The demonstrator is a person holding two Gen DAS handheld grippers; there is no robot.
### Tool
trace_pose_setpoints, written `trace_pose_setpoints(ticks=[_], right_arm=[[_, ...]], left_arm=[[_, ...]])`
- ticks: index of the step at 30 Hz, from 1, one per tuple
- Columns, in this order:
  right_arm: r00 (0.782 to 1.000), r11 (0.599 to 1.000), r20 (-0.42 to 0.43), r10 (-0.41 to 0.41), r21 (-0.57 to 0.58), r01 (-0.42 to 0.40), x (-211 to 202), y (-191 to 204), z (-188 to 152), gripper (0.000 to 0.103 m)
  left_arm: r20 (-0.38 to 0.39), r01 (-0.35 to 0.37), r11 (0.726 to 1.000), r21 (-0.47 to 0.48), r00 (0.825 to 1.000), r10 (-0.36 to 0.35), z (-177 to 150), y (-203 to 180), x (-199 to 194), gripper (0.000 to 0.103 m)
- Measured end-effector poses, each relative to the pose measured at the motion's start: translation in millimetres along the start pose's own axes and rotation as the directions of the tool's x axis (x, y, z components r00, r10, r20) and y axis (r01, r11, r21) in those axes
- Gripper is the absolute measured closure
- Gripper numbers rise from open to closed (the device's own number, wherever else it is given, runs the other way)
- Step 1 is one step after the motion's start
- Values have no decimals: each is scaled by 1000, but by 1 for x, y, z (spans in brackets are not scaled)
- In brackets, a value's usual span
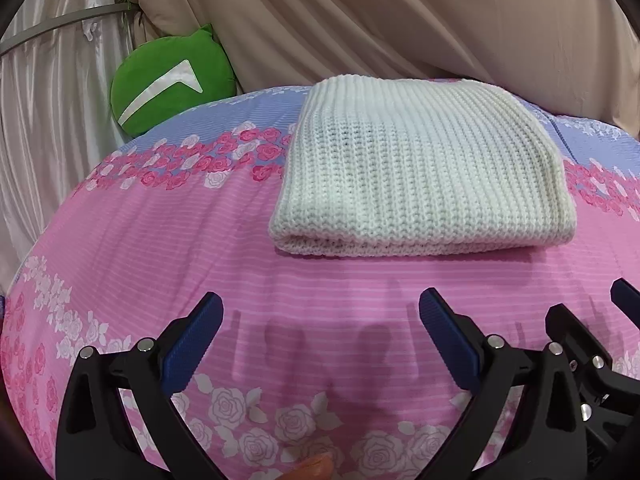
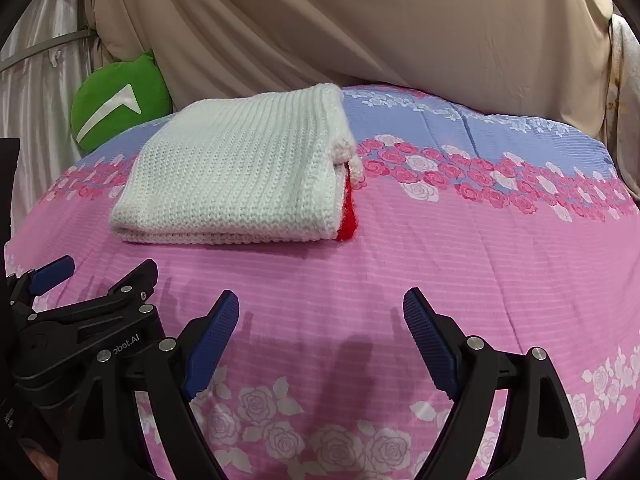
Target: Fold small clothes
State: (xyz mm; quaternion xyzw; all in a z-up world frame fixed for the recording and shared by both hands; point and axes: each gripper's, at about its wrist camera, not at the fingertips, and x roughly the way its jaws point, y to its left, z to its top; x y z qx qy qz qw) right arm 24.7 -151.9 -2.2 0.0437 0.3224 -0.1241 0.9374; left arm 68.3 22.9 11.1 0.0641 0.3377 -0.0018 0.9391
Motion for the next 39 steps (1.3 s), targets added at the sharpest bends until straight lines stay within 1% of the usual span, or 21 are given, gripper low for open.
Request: trace_pose_setpoints(ticks=[5, 22, 39], right_arm=[[1000, 1000, 0, 0, -2, 0, 1, -1, 0, 20], [998, 998, 2, -61, -9, 61, -2, 7, -2, 20], [998, 998, 3, -70, -9, 70, -3, 8, -2, 20]], left_arm=[[0, 1, 1000, 4, 1000, -1, 1, 1, 1, 7], [-4, -10, 1000, 14, 1000, 10, 0, 1, 2, 10], [1, -16, 1000, 18, 1000, 16, 0, 0, 1, 12]])
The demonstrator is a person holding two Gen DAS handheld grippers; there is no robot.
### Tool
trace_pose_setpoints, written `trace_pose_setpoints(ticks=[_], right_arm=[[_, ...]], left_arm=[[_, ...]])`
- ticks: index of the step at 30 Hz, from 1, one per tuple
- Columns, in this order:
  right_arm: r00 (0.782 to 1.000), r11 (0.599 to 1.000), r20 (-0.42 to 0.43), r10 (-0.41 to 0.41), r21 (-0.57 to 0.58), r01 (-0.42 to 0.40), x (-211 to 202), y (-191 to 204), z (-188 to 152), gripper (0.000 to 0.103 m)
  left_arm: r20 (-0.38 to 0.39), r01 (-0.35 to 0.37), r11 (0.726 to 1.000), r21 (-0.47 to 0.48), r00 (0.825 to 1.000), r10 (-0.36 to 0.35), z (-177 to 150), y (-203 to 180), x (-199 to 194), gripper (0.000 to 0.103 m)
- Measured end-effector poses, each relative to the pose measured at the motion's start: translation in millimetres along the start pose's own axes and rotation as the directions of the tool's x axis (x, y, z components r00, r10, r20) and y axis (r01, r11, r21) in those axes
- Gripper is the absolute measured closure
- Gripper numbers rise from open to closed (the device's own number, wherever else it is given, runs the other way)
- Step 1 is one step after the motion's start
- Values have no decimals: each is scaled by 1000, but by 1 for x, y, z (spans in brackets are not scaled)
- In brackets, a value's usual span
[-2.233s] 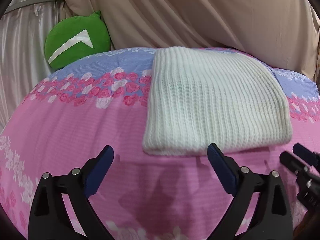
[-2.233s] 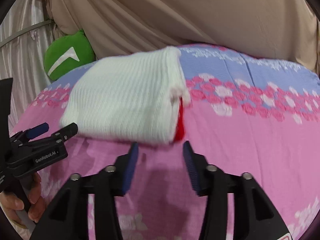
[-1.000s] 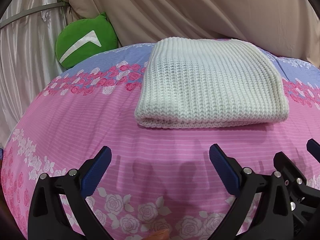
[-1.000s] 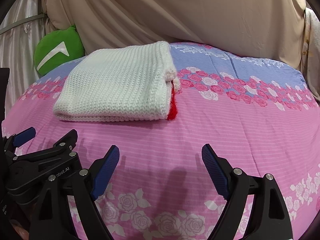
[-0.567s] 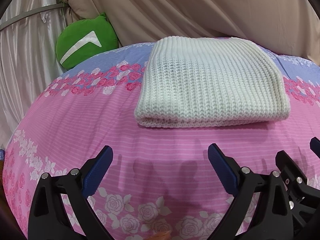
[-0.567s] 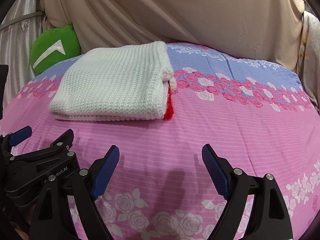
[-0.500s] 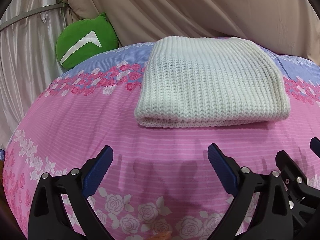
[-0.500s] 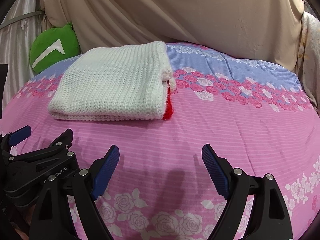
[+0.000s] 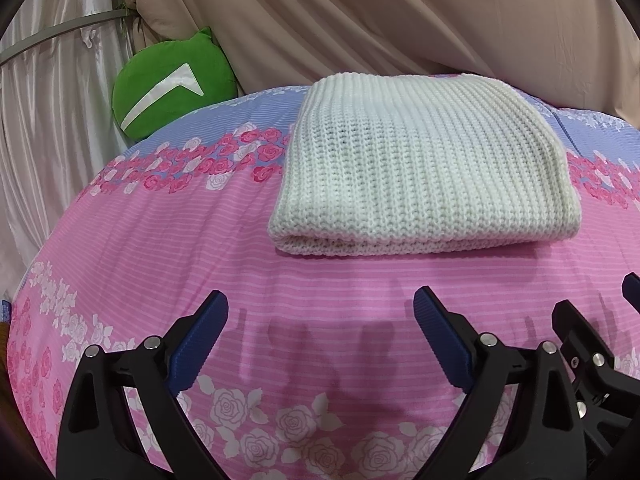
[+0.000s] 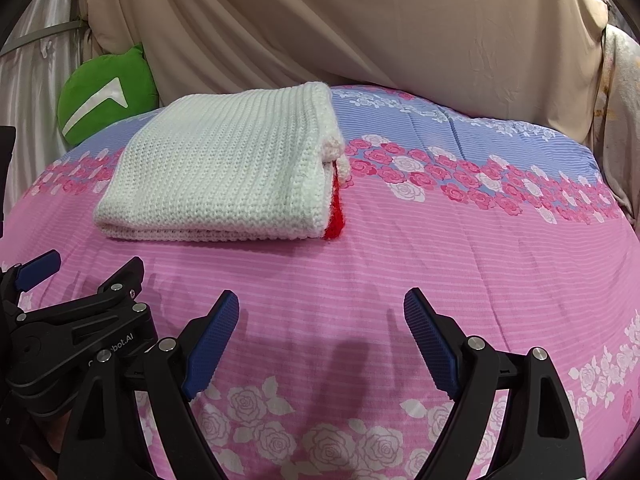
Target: Fold small clothes
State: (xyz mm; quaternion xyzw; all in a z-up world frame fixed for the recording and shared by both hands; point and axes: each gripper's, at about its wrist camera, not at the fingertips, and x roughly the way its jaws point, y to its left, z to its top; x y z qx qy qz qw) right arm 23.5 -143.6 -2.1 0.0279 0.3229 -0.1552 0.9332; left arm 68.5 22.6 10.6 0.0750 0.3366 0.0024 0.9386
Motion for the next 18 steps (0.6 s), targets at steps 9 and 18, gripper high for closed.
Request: trace_pose_setpoints(ticks=[9, 18], right_arm=[[1000, 1000, 1, -24, 2, 24, -1, -1, 0, 20], [999, 999, 2, -35, -1, 35, -1, -1, 1, 20]], left_arm=[[15, -1, 1000, 14, 1000, 1, 0, 2, -2, 12], [21, -1, 1000, 23, 1000, 1, -1, 2, -4, 15]])
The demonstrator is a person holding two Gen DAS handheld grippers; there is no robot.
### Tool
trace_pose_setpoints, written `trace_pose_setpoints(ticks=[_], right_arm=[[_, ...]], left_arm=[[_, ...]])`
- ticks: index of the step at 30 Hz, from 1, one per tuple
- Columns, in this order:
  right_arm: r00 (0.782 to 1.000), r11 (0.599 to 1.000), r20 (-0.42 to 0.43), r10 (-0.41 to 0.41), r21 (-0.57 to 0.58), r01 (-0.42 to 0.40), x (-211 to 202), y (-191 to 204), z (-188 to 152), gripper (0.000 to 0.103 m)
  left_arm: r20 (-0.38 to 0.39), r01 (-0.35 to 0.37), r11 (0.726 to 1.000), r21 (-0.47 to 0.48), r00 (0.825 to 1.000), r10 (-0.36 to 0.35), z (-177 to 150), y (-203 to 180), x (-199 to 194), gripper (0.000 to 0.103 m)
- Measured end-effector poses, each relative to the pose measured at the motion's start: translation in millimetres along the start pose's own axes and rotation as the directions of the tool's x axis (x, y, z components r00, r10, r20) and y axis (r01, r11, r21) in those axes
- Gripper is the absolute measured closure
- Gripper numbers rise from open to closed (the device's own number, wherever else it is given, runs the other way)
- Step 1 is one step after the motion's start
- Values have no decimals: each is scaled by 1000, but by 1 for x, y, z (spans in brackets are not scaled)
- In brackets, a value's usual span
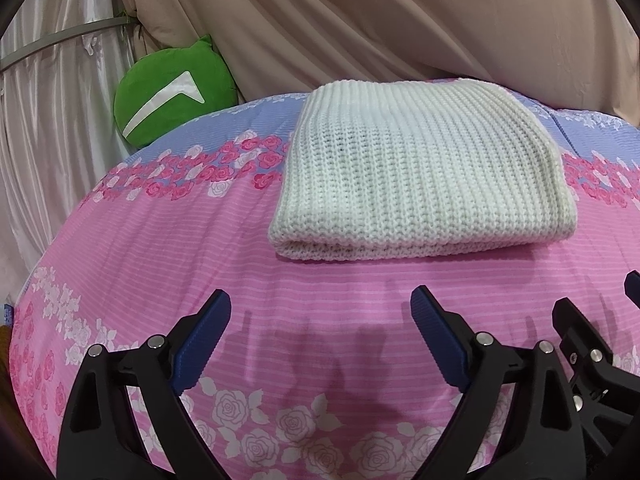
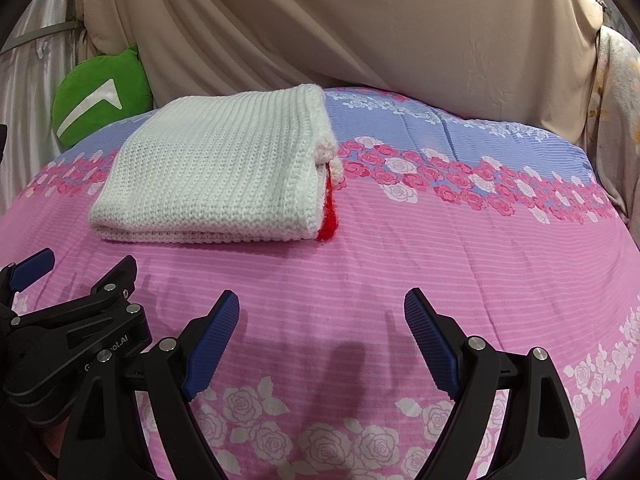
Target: Fold small clothes
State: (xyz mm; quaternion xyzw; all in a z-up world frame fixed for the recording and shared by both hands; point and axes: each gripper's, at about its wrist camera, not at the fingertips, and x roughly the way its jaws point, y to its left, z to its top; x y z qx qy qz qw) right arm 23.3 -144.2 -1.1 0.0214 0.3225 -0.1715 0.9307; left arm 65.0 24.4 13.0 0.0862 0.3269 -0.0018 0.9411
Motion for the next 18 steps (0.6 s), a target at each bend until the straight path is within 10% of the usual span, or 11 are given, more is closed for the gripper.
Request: trace_pose_setpoints(ticks=[18], right_arm=[[1000, 1000, 0, -13, -3, 13, -3, 2, -1, 19]], left_arm=[[4, 4, 1000, 14, 1000, -4, 0, -1, 0, 20]])
